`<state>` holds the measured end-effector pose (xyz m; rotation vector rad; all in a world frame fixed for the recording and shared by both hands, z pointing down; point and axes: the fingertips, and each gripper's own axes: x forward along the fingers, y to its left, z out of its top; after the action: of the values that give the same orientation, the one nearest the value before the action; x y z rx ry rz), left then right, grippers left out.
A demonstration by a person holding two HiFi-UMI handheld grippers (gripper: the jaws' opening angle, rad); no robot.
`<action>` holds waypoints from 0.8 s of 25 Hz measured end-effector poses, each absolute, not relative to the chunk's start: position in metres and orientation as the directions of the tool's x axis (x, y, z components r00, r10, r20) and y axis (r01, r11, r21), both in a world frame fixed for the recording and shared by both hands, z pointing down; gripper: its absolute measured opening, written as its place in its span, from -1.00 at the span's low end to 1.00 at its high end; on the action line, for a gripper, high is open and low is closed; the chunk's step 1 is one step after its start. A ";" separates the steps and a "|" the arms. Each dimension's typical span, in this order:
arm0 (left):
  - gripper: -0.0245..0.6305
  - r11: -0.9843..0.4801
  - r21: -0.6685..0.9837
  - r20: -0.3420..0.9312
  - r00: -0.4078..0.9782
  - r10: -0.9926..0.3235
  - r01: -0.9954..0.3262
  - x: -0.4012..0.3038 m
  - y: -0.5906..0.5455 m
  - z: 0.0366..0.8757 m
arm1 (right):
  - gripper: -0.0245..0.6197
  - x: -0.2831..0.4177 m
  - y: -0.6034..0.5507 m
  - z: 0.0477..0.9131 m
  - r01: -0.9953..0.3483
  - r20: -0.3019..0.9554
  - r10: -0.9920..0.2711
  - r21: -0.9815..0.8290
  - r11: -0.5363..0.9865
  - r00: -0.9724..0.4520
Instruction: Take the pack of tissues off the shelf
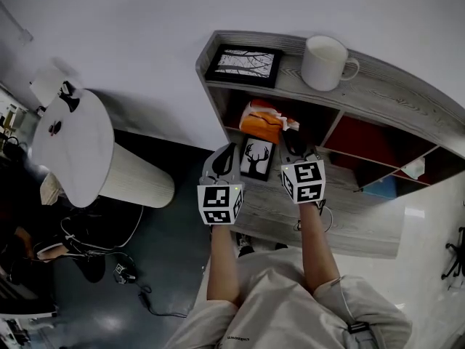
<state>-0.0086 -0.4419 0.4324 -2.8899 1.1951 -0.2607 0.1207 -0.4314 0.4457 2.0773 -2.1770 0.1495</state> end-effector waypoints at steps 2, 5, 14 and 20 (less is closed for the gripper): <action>-0.89 -0.707 -0.067 0.155 0.692 -0.705 -0.704 -0.008 -0.438 0.433 | -0.87 0.121 -0.428 0.445 -0.998 0.159 -0.986 0.015 0.058 -0.055; -0.89 -0.699 -0.062 0.154 0.685 -0.712 -0.712 -0.008 -0.433 0.433 | -0.87 0.117 -0.424 0.443 -0.997 0.158 -0.984 0.020 0.080 -0.076; -0.89 -0.644 -0.017 0.151 0.635 -0.758 -0.765 -0.025 -0.411 0.445 | -0.87 0.095 -0.403 0.451 -0.984 0.177 -0.971 0.047 0.173 -0.162; -0.89 -0.559 -0.005 0.192 0.548 -0.814 -0.829 -0.058 -0.394 0.470 | -0.87 0.075 -0.389 0.467 -0.970 0.201 -0.952 0.036 0.242 -0.230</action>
<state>-0.0578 -0.3942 0.4701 -2.8389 1.5101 -0.2784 0.0753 -0.3886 0.4669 1.8250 -2.3269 0.1431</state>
